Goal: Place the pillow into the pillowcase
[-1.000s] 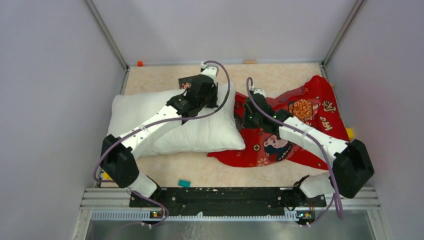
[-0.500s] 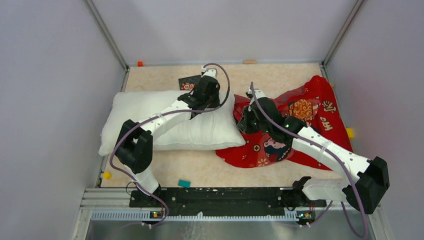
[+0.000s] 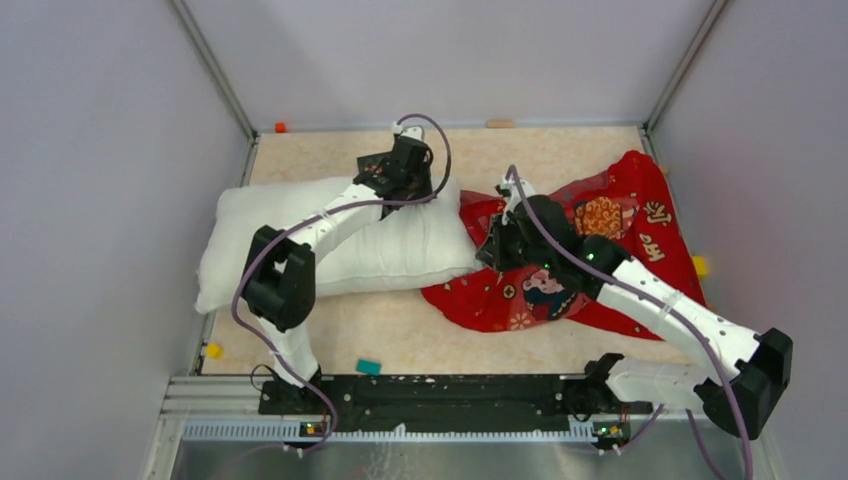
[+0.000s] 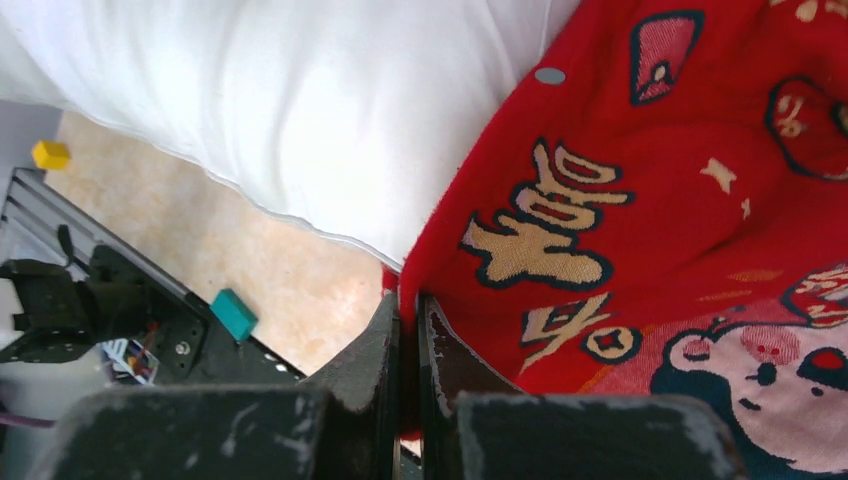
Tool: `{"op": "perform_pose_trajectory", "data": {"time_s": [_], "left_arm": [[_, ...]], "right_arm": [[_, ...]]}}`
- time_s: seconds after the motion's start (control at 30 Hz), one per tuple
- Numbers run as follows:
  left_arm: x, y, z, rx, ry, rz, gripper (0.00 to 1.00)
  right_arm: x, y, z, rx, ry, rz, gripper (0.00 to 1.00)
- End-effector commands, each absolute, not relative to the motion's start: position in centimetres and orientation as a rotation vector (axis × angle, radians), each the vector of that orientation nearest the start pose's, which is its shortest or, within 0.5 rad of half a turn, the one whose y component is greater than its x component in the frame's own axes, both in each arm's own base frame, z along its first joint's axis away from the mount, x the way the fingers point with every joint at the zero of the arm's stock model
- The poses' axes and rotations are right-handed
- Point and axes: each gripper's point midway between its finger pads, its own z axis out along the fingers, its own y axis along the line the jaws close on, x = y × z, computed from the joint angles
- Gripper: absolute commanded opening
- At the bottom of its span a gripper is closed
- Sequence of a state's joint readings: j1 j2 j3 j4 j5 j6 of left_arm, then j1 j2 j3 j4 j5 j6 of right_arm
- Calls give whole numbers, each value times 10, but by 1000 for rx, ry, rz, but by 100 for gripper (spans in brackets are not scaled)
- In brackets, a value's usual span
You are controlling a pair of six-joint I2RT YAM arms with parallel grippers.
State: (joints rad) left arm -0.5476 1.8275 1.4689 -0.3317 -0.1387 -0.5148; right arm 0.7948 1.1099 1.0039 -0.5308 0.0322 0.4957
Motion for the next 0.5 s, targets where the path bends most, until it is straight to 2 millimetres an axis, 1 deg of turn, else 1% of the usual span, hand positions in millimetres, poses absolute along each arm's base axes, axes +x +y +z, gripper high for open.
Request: {"op": "perform_pose_trajectory", "data": {"time_s": [0.0, 0.03, 0.13, 0.17, 0.23, 0.3, 0.33, 0.4, 0.47], "left_arm": [[415, -262, 115, 4, 2370, -323, 0], [406, -267, 116, 31, 2372, -314, 0], [372, -284, 129, 105, 2351, -332, 0], [359, -290, 138, 128, 2334, -354, 0], [333, -305, 156, 167, 2300, -411, 0], [310, -315, 168, 202, 2271, -442, 0], [303, -316, 170, 203, 2265, -451, 0], [298, -307, 155, 174, 2282, -436, 0], [297, -294, 130, 129, 2327, -378, 0]], "right_arm": [[228, 261, 273, -331, 2123, 767, 0], [234, 262, 277, -299, 2126, 752, 0], [254, 269, 290, -195, 2135, 716, 0], [261, 271, 294, -165, 2130, 704, 0], [275, 273, 294, -114, 2131, 657, 0], [288, 273, 280, -81, 2156, 581, 0], [291, 271, 269, -69, 2176, 546, 0], [291, 271, 243, -72, 2226, 513, 0], [283, 269, 215, -80, 2276, 502, 0]]}}
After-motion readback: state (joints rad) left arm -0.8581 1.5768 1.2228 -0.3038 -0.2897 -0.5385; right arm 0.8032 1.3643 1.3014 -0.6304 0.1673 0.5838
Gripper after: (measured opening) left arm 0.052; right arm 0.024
